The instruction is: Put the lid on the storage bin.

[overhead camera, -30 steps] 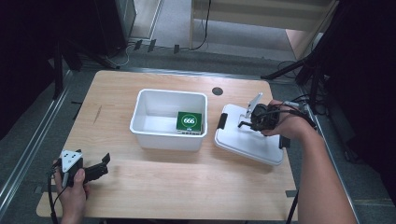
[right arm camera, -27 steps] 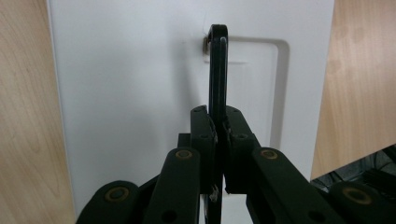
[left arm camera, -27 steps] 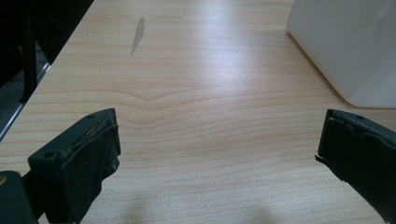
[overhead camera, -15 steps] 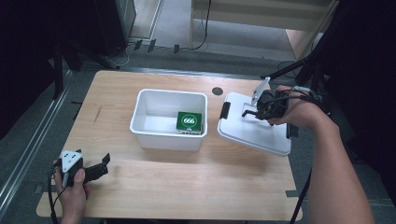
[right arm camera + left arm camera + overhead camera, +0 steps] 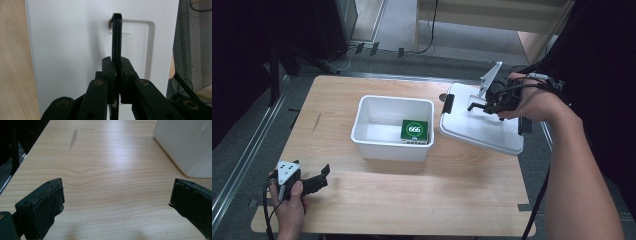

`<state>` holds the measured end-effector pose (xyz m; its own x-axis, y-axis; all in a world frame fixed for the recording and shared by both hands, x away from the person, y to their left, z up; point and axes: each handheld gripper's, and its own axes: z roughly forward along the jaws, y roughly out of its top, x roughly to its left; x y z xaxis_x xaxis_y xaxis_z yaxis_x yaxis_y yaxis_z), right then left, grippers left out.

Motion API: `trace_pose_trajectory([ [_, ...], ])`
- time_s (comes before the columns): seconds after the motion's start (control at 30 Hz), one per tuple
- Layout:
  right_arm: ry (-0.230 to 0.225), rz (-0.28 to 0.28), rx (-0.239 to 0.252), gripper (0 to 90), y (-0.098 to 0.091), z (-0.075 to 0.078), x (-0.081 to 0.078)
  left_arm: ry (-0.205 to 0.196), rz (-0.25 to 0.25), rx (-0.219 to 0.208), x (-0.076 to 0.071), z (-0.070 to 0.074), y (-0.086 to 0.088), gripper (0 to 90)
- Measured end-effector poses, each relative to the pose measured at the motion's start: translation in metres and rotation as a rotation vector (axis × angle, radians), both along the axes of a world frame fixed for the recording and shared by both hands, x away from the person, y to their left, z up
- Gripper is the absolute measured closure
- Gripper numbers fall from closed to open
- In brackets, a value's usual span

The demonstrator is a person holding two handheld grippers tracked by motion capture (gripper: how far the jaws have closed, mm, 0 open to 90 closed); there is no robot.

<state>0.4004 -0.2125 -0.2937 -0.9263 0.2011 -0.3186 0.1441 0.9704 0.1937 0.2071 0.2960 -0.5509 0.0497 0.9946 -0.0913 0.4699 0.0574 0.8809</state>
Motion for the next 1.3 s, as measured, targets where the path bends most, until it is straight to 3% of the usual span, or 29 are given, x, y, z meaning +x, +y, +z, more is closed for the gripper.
trace_pose_trajectory([
  [0.13,0.017,0.023,0.015,85.3,0.010,0.009,-0.001,0.002,-0.001,-0.001,0.000,0.000,0.000,0.0],
  [0.37,0.028,0.053,0.007,85.3,0.032,0.010,-0.001,0.002,-0.001,-0.003,0.000,0.000,0.000,0.0],
  [0.7,0.047,0.107,-0.006,85.3,0.076,-0.002,0.003,0.002,0.000,-0.008,0.000,0.000,0.001,0.0],
  [1.1,0.073,0.166,0.033,85.3,0.137,-0.012,0.006,-0.001,-0.001,-0.014,0.000,0.000,0.001,0.0],
  [1.3,0.076,0.184,0.024,85.3,0.156,-0.017,0.007,-0.002,-0.001,-0.016,0.000,0.000,0.002,0.0],
])
